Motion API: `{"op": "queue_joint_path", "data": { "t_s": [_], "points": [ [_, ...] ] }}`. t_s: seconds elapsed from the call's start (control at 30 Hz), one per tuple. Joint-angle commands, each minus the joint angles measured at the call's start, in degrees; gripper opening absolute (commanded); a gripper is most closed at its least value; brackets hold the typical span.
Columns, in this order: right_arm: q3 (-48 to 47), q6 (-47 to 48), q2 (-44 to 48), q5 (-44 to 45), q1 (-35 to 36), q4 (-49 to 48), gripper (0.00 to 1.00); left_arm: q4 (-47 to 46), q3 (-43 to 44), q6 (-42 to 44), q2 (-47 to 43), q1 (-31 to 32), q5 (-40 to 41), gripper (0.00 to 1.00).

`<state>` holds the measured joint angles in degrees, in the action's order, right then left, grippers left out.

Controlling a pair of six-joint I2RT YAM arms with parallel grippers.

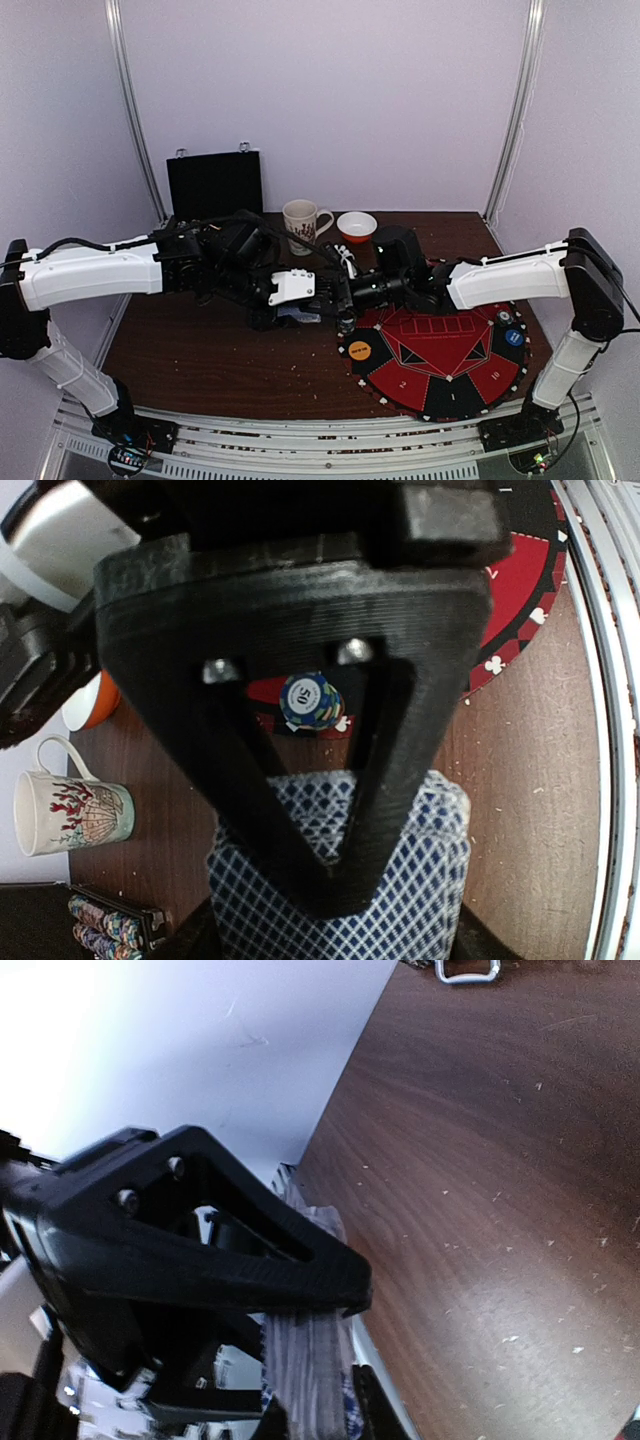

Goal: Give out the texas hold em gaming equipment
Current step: Pass from the left arm to the right

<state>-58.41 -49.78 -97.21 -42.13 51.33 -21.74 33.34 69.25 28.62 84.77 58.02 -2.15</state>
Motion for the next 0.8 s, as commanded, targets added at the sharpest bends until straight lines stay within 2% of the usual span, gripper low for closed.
{"op": "queue_joint_path", "data": {
  "t_s": [0.0, 0.03, 0.13, 0.33, 0.57, 0.7, 0.77],
  "points": [
    [-0.9, 0.9, 0.8, -2.2, 0.6, -1.3, 0.03, -3.1, 1.0, 1.0, 0.3, -0.6, -0.7, 0.72],
    [-0.9, 1.1, 1.0, -2.4, 0.6, -1.2, 0.00, -3.1, 0.6, 1.4, 0.4, -0.7, -0.8, 0.76],
    [-0.7, 1.6, 1.5, -3.4, 0.7, -1.4, 0.00, -3.6, -0.2, 1.9, 0.7, -1.2, -0.7, 0.82],
    [-0.6, 2.3, 3.1, -3.8, 0.7, -1.7, 0.00, -4.0, 0.0, 1.3, 2.1, -2.7, -2.1, 0.85],
    [-0.6, 1.5, 3.2, -3.7, 0.6, -2.3, 0.00, -5.4, -2.7, 2.8, -0.3, -2.6, -5.3, 0.94],
    [-0.3, 0.4, 2.9, -3.9, 0.7, -3.8, 0.00, -7.2, -4.2, 2.8, -2.6, -2.7, -5.6, 0.94],
    [-0.3, 0.0, 2.7, -3.9, 0.7, -4.2, 0.00, -7.1, -4.2, 2.6, -2.6, -2.7, -4.4, 0.88]
  ]
}}
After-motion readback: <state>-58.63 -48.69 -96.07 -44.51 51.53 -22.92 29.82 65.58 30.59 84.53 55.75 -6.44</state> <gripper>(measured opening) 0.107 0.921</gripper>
